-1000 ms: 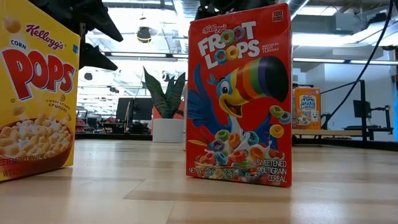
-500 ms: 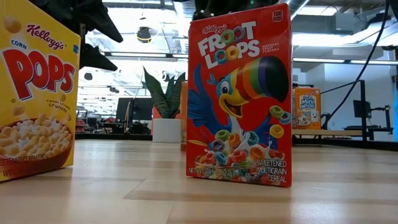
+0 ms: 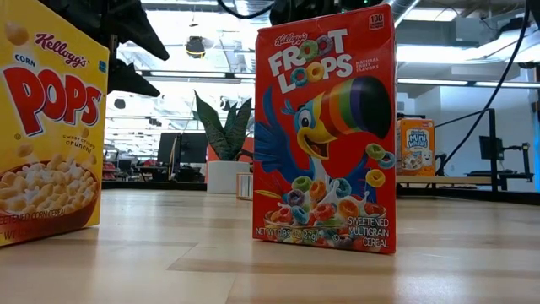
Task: Stack cereal on shelf
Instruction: Put the orange cereal box on the shelf aligned with orange cereal boxes
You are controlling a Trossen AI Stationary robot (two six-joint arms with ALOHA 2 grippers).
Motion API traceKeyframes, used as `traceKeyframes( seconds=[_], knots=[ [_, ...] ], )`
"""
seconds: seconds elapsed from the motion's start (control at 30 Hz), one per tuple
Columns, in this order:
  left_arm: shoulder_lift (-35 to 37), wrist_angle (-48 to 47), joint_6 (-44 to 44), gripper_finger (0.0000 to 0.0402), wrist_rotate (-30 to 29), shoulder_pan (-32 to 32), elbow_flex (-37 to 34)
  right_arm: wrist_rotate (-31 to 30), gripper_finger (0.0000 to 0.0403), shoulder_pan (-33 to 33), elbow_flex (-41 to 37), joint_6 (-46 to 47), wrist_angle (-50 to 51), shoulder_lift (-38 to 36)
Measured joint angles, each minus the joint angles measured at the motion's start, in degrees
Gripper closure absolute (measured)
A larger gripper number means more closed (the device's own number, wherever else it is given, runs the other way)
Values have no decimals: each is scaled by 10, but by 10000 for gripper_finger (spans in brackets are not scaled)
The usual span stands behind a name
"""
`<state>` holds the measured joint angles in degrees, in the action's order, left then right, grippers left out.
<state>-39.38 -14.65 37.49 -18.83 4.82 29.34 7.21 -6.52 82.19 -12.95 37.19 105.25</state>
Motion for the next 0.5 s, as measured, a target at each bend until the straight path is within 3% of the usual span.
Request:
traceKeyframes(
  seconds=[0.23, 0.37, 0.5],
  knots=[
    [-46, 62, -65, 42, -23, -16, 0, 18, 85, 2, -1, 50, 58, -39],
    [-126, 131, -102, 42, 19, -57, -1, 3, 86, -5, 1, 71, 86, -99],
    [-230, 179, -135, 57, 23, -104, -1, -29, 100, -4, 0, 88, 101, -154]
  ],
)
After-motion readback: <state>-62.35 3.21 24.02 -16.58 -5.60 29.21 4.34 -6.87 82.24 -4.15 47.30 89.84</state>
